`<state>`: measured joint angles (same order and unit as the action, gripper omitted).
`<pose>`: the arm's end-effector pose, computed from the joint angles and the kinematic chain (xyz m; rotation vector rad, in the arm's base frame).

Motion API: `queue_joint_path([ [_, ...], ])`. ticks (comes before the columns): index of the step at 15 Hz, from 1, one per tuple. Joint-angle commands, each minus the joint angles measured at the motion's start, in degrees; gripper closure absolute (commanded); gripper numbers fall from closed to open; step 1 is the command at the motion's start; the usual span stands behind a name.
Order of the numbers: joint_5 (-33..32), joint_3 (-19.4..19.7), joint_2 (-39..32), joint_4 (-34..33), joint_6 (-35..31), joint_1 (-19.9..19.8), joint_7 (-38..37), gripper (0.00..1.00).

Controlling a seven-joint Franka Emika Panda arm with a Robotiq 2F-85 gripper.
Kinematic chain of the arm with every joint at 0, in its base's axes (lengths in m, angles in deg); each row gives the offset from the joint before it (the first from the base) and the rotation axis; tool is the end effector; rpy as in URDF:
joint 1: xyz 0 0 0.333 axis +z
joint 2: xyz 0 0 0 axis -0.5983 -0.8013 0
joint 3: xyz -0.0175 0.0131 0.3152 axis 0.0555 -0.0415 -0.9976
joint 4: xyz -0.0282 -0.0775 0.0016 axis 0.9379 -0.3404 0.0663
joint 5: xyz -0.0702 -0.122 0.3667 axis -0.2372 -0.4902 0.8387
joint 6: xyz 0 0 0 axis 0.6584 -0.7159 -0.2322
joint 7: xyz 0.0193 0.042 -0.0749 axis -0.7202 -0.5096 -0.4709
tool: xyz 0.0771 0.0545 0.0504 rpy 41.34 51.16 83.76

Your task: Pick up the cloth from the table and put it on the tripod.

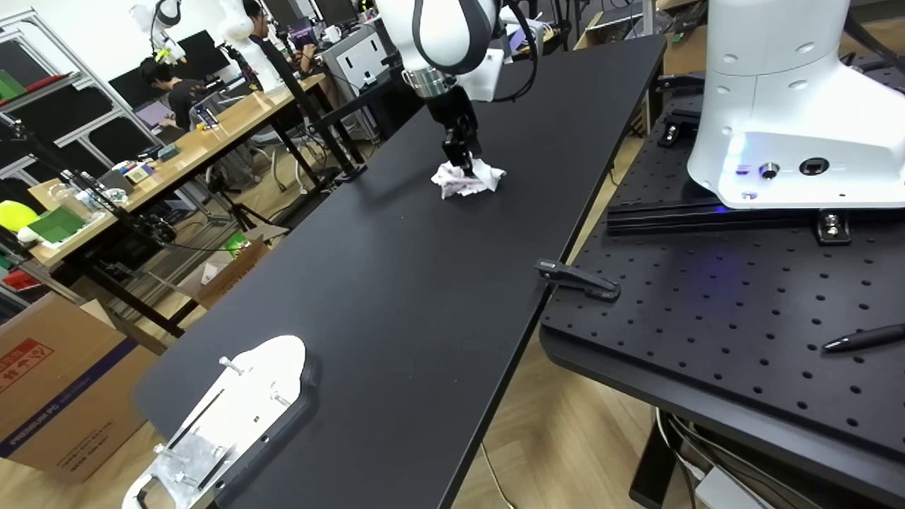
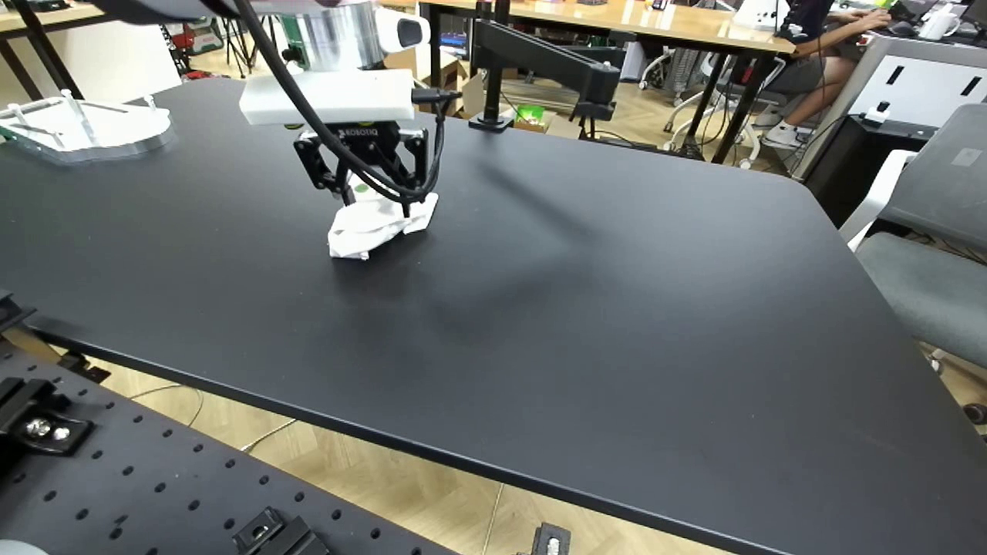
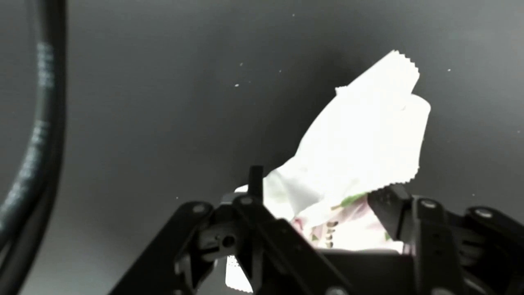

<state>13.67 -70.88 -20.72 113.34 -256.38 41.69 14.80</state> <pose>0.4454 0.0392 0.1632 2.9900 0.6028 0.0986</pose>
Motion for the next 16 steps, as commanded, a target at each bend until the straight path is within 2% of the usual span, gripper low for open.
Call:
queue_joint_path([
  [1,-1.52,2.18,-2.09,-1.78,-0.3,2.12,-0.2,0.62],
  [5,-0.12,0.89,-1.86,-1.55,0.6,1.81,1.59,0.89],
  [7,0.82,0.0,-0.19,-0.92,2.45,1.63,1.98,1.0],
  [10,0.56,0.09,4.15,-0.13,7.27,2.62,0.82,1.0],
  [16,2.28,-2.06,16.88,-2.34,26.31,1.39,-0.38,0.99],
])
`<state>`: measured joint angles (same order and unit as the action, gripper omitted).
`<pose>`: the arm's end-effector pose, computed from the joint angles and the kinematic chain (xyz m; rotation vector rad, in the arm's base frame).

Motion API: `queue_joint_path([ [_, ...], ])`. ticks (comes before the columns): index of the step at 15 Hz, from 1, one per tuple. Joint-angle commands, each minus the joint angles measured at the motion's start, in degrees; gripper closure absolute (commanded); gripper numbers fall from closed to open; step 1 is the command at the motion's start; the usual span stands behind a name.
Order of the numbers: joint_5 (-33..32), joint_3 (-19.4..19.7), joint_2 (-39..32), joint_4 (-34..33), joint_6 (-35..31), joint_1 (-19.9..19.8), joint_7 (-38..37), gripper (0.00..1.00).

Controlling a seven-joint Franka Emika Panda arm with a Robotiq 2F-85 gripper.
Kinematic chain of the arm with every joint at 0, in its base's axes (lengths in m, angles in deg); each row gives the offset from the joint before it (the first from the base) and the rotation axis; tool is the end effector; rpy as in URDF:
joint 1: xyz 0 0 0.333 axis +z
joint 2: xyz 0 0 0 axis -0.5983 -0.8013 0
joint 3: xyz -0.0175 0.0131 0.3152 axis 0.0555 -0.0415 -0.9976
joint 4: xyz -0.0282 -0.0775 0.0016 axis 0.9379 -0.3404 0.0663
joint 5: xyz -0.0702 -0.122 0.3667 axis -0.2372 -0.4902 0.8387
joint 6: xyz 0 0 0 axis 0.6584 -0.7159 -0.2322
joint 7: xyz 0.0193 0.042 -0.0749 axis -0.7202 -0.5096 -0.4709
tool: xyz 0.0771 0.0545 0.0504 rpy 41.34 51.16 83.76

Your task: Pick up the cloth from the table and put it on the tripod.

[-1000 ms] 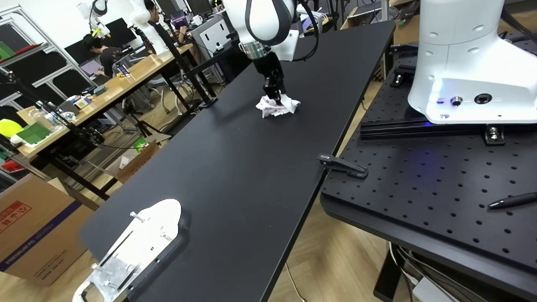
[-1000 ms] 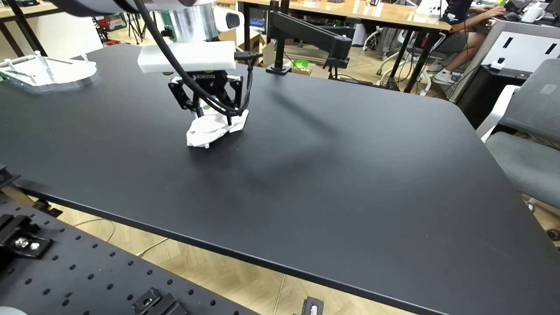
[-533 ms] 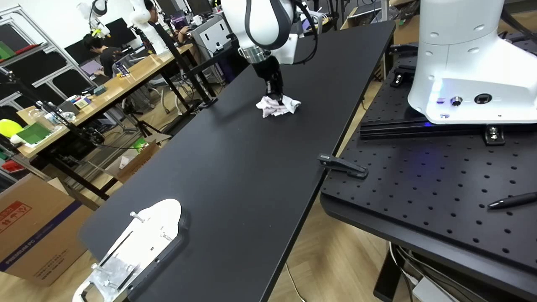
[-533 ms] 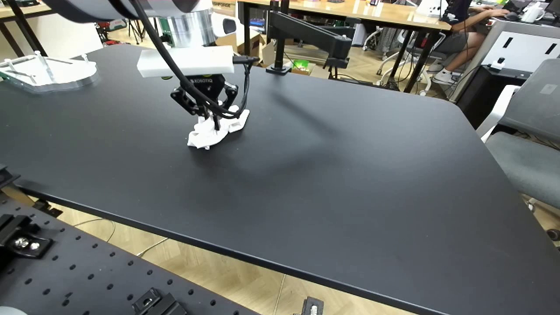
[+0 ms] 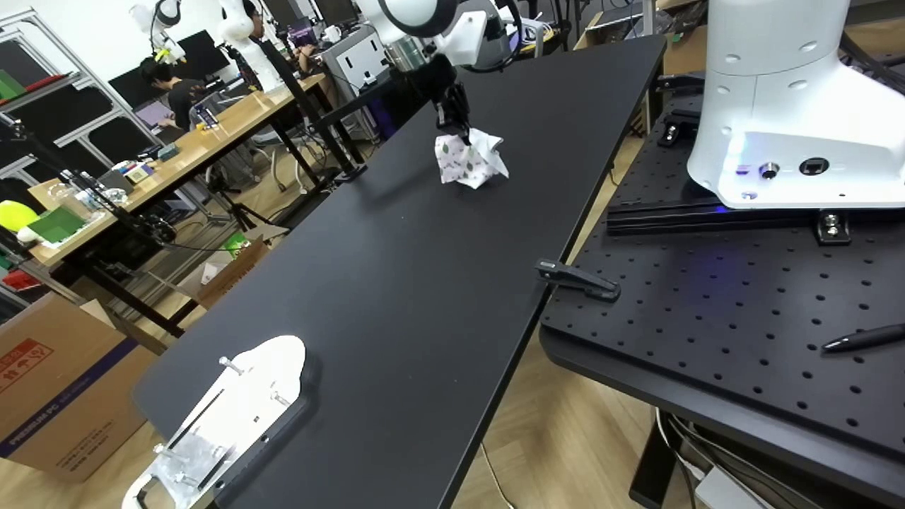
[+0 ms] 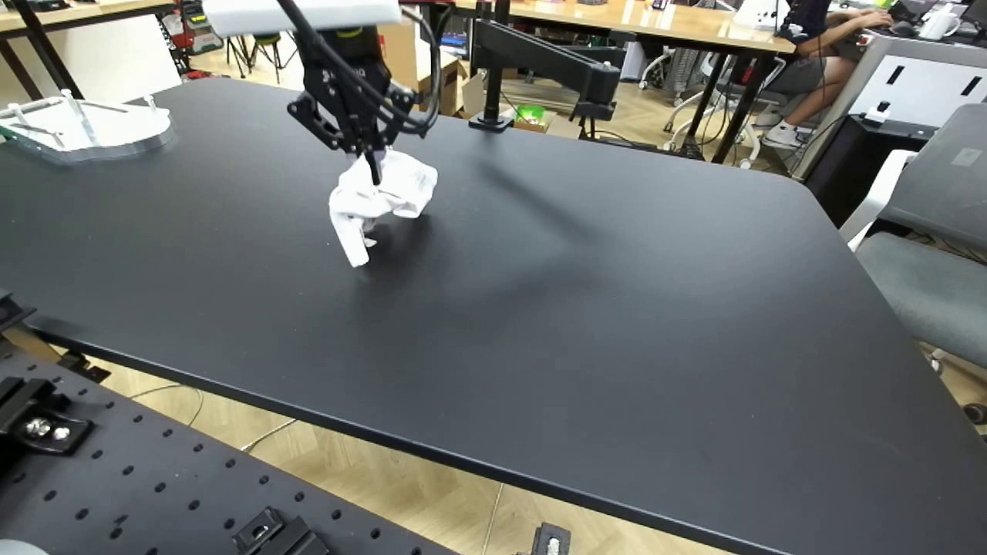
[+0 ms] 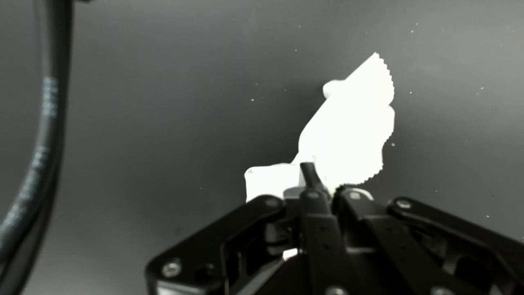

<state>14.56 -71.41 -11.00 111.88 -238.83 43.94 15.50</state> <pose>0.4487 0.0490 0.2210 2.9259 0.6141 -0.0616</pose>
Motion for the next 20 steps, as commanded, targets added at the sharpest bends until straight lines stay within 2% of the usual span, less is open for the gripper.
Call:
queue_joint_path([
  [1,1.53,-1.8,9.35,-1.82,11.88,-1.14,-1.45,0.99],
  [5,0.99,-2.42,17.29,-6.07,21.37,-3.16,-2.66,0.99],
  [9,1.72,-1.22,21.67,-9.87,26.02,-6.68,-2.75,0.99],
  [15,2.79,1.5,22.03,-13.49,25.96,-11.92,-2.81,0.99],
  [20,3.73,3.41,22.12,-12.54,25.29,-14.57,-3.4,0.99],
])
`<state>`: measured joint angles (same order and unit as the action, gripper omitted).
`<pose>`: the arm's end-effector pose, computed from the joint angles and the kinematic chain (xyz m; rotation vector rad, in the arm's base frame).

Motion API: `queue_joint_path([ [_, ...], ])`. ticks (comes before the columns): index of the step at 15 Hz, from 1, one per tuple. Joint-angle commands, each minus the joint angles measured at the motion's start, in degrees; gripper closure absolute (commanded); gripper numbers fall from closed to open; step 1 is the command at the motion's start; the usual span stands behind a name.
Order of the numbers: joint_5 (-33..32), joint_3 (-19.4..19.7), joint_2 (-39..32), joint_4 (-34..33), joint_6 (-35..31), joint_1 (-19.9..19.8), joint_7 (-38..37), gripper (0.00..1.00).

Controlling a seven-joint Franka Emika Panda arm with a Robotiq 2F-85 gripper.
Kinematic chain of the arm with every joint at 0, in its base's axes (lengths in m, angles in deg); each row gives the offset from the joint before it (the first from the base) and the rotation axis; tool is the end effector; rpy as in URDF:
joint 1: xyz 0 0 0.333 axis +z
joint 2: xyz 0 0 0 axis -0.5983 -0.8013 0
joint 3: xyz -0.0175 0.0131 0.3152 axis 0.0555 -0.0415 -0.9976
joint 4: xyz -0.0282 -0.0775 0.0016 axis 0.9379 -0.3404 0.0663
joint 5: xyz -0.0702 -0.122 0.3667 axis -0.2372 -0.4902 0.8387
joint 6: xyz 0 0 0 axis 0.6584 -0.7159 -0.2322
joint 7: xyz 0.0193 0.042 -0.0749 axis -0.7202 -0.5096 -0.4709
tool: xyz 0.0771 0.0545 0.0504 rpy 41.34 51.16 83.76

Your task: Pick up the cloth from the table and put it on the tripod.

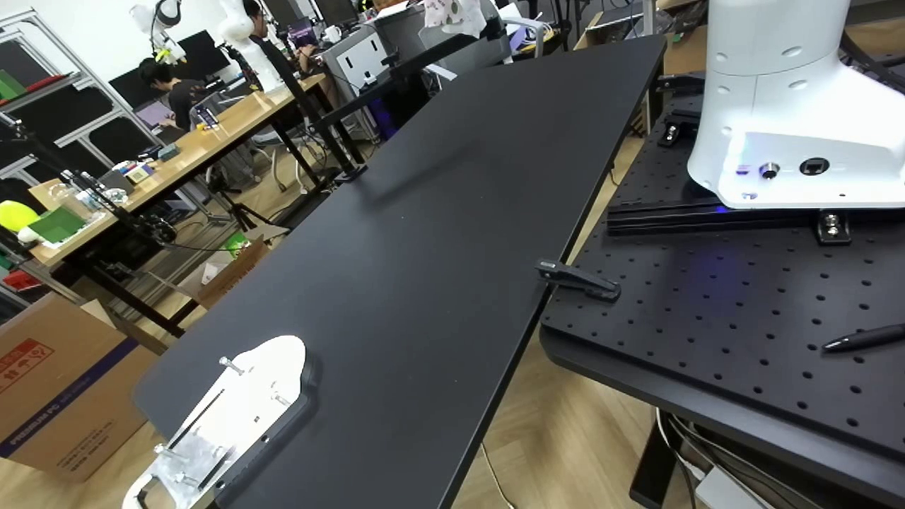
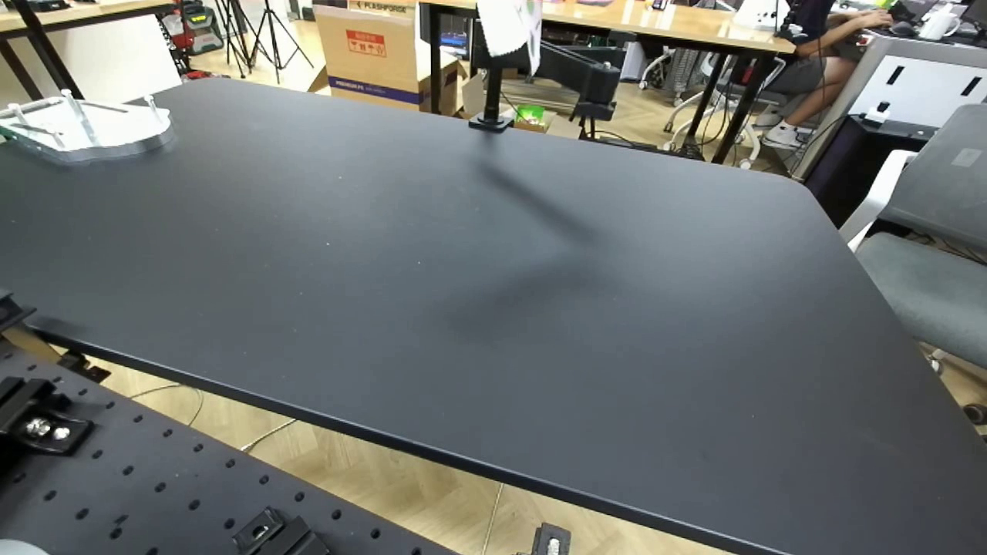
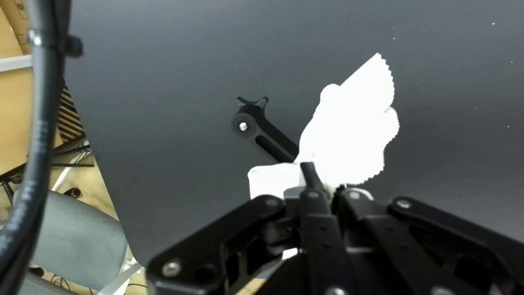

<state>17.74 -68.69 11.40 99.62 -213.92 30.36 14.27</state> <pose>0.4641 -0.1001 0.4560 2.9311 -0.0421 0.1529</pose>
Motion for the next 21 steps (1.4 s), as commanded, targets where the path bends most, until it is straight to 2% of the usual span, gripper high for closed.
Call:
queue_joint_path([
  [1,0.88,0.96,-0.42,-0.12,0.26,-1.32,-2.46,0.99],
  [8,3.5,2.46,-3.81,-0.6,-0.57,-3.42,-7.6,0.99],
  [17,5.19,4.03,-9.08,-1.22,-5.71,-3.57,-5.7,0.99],
  [18,5.25,4.05,-9.36,-1.23,-5.71,-3.52,-5.55,0.71],
  [19,5.29,4.08,-9.57,-1.24,-5.79,-3.51,-5.55,0.7],
  [21,5.39,4.09,-9.74,-1.23,-5.95,-3.47,-5.49,0.57],
])
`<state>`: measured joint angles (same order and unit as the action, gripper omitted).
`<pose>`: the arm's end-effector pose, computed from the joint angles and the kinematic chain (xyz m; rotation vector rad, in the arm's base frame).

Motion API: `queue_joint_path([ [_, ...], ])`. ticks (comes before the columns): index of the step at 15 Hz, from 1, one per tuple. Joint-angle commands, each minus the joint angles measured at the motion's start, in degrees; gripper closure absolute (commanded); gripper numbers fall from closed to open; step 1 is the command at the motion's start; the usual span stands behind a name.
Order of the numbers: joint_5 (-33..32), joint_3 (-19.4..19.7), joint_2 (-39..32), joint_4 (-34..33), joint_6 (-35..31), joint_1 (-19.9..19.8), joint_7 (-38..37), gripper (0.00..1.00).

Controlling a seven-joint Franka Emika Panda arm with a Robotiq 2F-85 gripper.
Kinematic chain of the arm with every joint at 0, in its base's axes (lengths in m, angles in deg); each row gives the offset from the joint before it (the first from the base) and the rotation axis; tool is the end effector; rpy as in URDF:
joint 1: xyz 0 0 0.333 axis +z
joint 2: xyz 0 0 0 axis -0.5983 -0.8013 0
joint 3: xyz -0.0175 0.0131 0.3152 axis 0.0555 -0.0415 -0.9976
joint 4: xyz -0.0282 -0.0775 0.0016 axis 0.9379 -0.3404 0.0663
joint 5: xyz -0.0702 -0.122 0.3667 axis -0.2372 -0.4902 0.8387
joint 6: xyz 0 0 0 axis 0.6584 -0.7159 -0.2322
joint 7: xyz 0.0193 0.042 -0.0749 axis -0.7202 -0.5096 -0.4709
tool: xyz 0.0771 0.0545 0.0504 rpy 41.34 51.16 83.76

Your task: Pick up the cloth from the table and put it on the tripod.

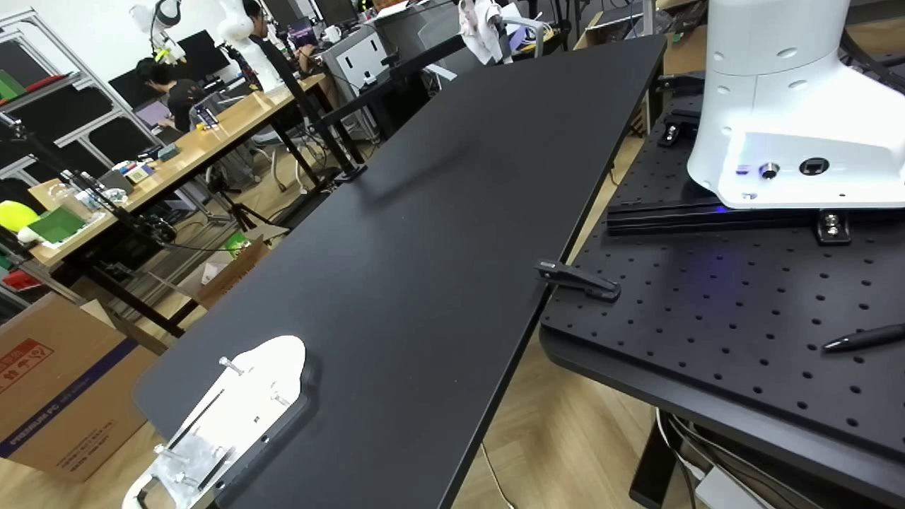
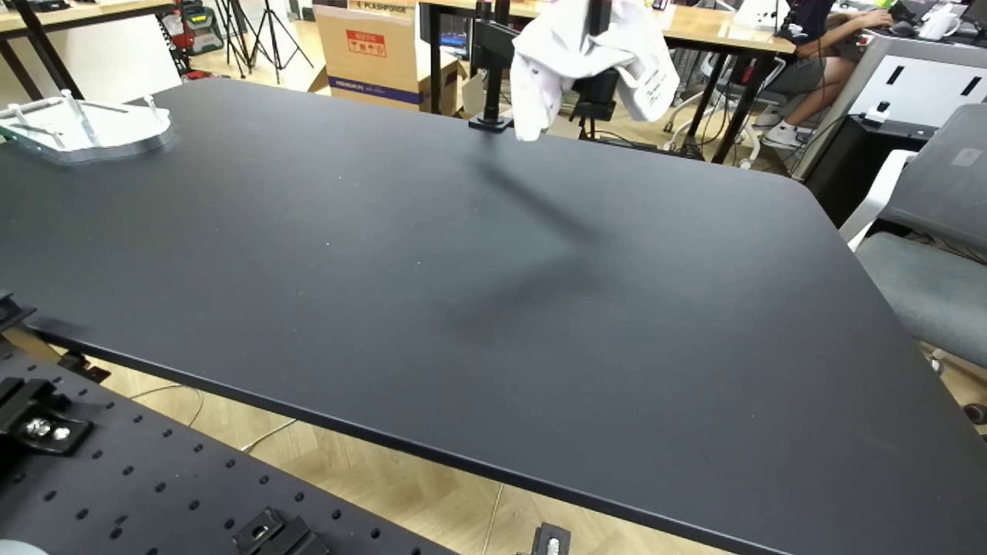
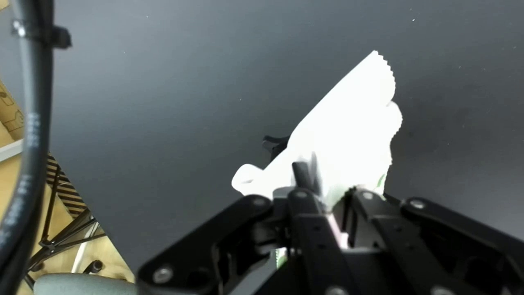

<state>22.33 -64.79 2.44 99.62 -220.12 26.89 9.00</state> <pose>0.4724 -0.1606 0.3896 2.9859 -0.4126 0.0927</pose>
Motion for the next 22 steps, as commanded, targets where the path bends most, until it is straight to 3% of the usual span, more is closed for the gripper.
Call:
queue_joint_path([
  [1,0.64,0.15,-0.63,-1.2,0.12,0.04,-0.06,0.51],
  [8,-0.26,-0.94,2.1,-1.37,0.45,0.81,0.07,0.03],
  [12,-0.8,-2.62,5.16,-0.92,1.37,1.86,0.1,0.0],
  [16,-0.55,-5.38,8.44,0.06,6.6,3.97,0.41,0.0],
  [17,-0.31,-4.42,6.18,-0.77,4.39,3.2,0.51,0.01],
  [22,-0.31,-5.45,7.48,-0.47,5.96,4.12,0.5,0.0],
])
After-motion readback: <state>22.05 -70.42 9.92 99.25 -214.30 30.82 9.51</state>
